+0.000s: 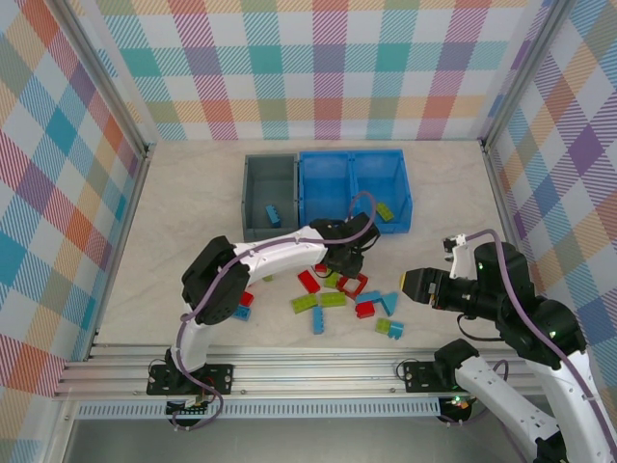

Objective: Sort the legos into containers by color

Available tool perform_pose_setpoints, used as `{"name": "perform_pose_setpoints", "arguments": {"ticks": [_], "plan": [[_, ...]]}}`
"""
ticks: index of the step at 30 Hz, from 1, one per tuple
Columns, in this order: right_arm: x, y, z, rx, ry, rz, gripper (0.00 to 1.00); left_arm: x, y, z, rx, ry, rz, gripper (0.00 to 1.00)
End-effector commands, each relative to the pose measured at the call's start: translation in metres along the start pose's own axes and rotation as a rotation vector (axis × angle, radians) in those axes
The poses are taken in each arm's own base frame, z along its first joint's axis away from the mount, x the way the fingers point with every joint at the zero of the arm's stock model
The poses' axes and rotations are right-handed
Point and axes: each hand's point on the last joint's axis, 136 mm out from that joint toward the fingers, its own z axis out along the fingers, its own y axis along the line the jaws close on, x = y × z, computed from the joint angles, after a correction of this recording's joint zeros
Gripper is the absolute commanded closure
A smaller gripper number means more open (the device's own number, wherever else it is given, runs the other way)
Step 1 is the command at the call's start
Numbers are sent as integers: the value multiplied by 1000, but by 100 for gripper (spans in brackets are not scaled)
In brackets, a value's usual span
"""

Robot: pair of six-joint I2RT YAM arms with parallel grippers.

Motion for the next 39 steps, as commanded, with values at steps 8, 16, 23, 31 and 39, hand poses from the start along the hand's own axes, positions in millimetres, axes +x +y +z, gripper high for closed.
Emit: {"name": "perform_pose_setpoints", "arguments": {"ticks": [8,16,23,31,39], "plan": [[0,-4,0,13,-8,5,46,27,0,27,-15,101,12,70],[0,-4,3,13,-5,9,46,29,1,34,-20,105,19,80],[-2,-4,4,13,-6,2,46,10,6,11,-48,29,-1,91],[-46,41,0,-72,-63,-139,45,-42,45,-77,-118,-140,-127,100],[-95,68,39,-147,-134,-295,39,-112,124,-98,-173,-228,-322,100]]}}
